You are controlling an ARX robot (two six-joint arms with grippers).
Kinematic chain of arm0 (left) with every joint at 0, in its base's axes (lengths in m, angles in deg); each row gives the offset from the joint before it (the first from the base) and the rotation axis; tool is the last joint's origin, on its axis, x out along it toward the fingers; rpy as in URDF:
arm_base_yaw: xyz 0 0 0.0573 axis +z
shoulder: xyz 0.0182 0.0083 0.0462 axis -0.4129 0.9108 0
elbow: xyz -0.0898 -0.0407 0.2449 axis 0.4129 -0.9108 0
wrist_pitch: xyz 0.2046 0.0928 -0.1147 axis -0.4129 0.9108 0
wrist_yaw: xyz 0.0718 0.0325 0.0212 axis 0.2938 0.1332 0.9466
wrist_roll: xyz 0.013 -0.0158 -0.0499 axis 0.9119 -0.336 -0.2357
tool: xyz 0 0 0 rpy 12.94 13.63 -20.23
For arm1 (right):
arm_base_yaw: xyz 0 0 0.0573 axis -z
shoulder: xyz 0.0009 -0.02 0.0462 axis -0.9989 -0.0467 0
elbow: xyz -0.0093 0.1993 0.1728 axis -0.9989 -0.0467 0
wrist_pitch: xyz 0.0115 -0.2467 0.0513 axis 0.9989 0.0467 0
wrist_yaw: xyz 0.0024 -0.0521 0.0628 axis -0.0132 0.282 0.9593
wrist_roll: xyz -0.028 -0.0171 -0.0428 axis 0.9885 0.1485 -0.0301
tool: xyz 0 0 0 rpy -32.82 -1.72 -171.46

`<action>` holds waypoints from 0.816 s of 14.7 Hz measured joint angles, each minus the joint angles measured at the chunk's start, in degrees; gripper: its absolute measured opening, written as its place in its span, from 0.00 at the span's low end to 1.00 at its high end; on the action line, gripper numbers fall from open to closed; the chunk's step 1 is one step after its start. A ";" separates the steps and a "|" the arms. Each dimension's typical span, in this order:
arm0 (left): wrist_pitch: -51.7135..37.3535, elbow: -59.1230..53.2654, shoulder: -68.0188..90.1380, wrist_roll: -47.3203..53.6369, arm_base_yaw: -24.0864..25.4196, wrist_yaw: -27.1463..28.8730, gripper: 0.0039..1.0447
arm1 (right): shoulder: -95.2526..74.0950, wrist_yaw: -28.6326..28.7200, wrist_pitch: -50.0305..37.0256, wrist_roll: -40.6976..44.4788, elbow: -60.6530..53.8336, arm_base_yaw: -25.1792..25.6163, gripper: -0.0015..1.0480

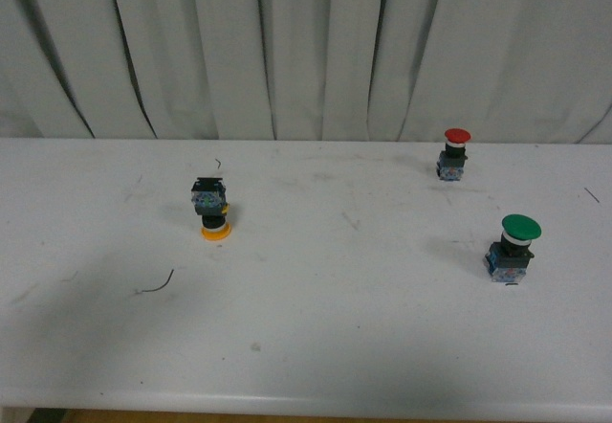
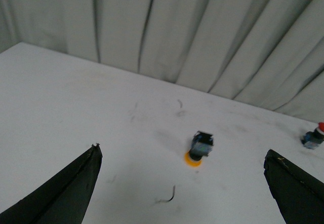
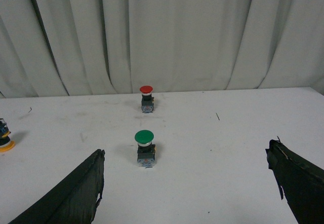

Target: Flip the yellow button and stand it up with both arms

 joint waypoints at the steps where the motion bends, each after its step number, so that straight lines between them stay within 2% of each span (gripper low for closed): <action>1: -4.04 5.90 9.86 0.90 -1.57 -0.57 0.94 | 0.00 0.00 0.00 0.00 0.00 0.00 0.94; 3: -1.77 19.69 28.98 1.60 -4.90 -1.88 0.94 | 0.00 0.00 0.00 0.00 0.00 0.00 0.94; 6: 10.38 44.17 55.34 3.28 -8.98 -1.29 0.94 | 0.00 0.00 0.00 0.00 0.00 0.00 0.94; 10: 14.99 51.58 61.11 4.42 -9.84 -0.42 0.94 | 0.00 0.00 0.00 0.00 0.00 0.00 0.94; 12: 21.79 58.69 65.92 4.48 -9.88 -0.50 0.94 | 0.00 0.00 0.00 0.00 0.00 0.00 0.94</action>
